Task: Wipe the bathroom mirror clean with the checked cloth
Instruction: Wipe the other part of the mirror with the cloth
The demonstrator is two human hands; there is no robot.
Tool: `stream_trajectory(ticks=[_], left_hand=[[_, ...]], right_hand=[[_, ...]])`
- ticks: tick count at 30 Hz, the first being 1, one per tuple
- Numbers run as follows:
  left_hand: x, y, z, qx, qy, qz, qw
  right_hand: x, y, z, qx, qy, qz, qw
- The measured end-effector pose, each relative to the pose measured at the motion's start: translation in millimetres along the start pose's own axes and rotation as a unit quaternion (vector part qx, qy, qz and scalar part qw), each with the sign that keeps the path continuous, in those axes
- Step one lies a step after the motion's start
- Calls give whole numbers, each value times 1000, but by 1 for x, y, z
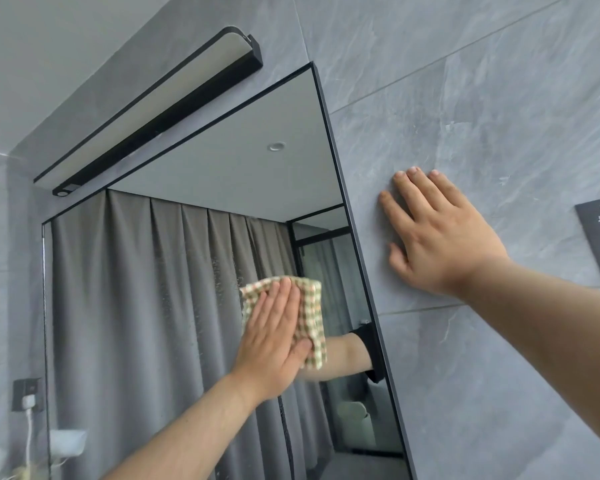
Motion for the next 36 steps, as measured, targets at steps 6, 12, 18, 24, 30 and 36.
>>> stream_trajectory(ticks=[6,12,18,24,30,36], left_hand=[[-43,-108,-61,39,40,-138,989],[-49,-198,-121,22,115,-163,980],[-53,-214,-155,125,-77,-98,984],[-51,-193,-119,147,96,-102,979],[-75,-145,-83,130,61,-142,979],[-81,-66,-38,95,63,-175,978]], right_hand=[[-1,1,-1,1,0,-3,1000],[0,-1,-1,7,-2,-2,1000],[1,-1,1,9,-2,-1,1000],[1,0,1,11,1,0,1000],[1,0,1,4,3,-4,1000],[1,0,0,10,1,-2,1000]])
Point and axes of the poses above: each hand's wrist, its own y-axis away from the middle knuckle, its own z-axis out of the palm, x = y × z, the point moved 7 cm from there along -y, towards the middle knuckle, and after that the axes turned 3 degrees about -y, right-handed, at the moved point
